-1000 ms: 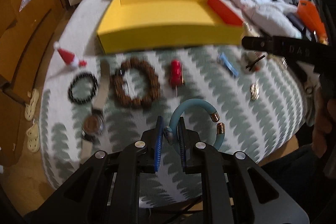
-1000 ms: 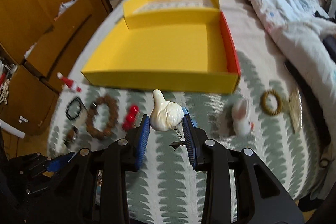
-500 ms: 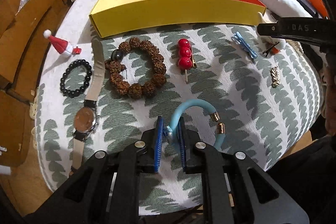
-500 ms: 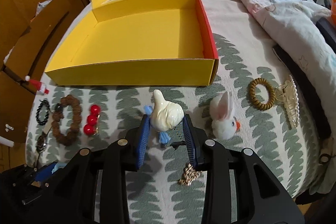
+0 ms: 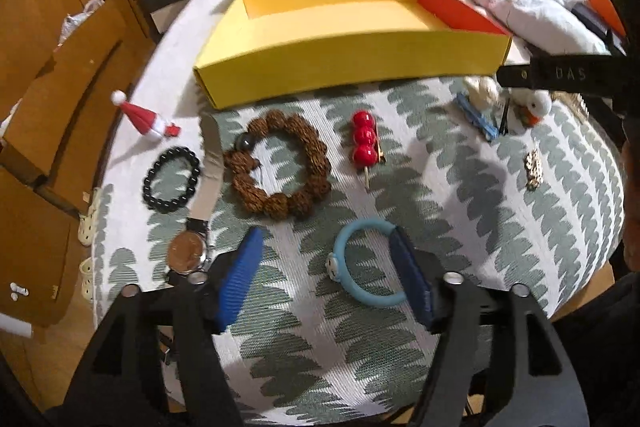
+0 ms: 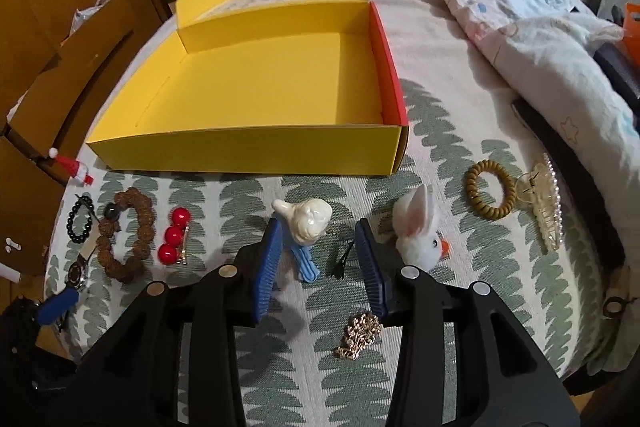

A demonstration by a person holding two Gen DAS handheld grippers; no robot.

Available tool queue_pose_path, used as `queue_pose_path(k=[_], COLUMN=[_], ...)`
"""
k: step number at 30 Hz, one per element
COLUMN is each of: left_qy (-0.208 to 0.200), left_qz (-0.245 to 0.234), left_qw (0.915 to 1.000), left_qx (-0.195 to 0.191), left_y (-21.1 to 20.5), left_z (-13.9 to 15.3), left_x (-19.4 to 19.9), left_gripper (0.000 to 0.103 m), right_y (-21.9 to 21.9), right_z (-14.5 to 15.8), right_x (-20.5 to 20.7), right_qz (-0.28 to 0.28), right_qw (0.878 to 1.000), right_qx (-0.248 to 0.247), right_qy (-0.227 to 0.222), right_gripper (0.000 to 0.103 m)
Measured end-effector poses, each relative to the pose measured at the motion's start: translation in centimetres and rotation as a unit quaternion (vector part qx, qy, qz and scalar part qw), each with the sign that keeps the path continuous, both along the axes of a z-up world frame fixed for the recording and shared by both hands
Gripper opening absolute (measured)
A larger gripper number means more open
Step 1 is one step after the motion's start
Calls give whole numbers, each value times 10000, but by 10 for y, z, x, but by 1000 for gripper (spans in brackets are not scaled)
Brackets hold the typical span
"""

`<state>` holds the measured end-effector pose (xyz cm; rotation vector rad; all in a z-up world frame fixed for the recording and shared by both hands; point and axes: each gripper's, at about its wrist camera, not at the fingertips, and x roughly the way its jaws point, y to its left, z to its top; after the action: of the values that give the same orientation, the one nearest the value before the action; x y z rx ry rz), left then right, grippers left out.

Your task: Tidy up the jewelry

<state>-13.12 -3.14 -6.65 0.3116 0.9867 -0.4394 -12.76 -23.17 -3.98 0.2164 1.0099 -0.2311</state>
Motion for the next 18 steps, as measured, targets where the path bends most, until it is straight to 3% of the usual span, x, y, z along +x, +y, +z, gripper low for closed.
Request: queue_pose_path(k=[9,11,18], left_qy=[-1143,-1204,-1364], left_qz=[147,129,245], left_qw=[9933,9925,9898], left_qx=[-39,-146,-326], left_y=[6,6,11], left_z=[34,41,52], left_x=[-27,-26,-24], left_gripper=[90,92,96], right_y=[22,28,39], right_z=[24,26,33], right_x=[-26,-29,-34], right_qz=[9,58,88], right_qw=[9980,9974,9955], right_qx=[-273,-372,-507], right_qy=[-575,-622,-791], right_gripper=[65,71,73])
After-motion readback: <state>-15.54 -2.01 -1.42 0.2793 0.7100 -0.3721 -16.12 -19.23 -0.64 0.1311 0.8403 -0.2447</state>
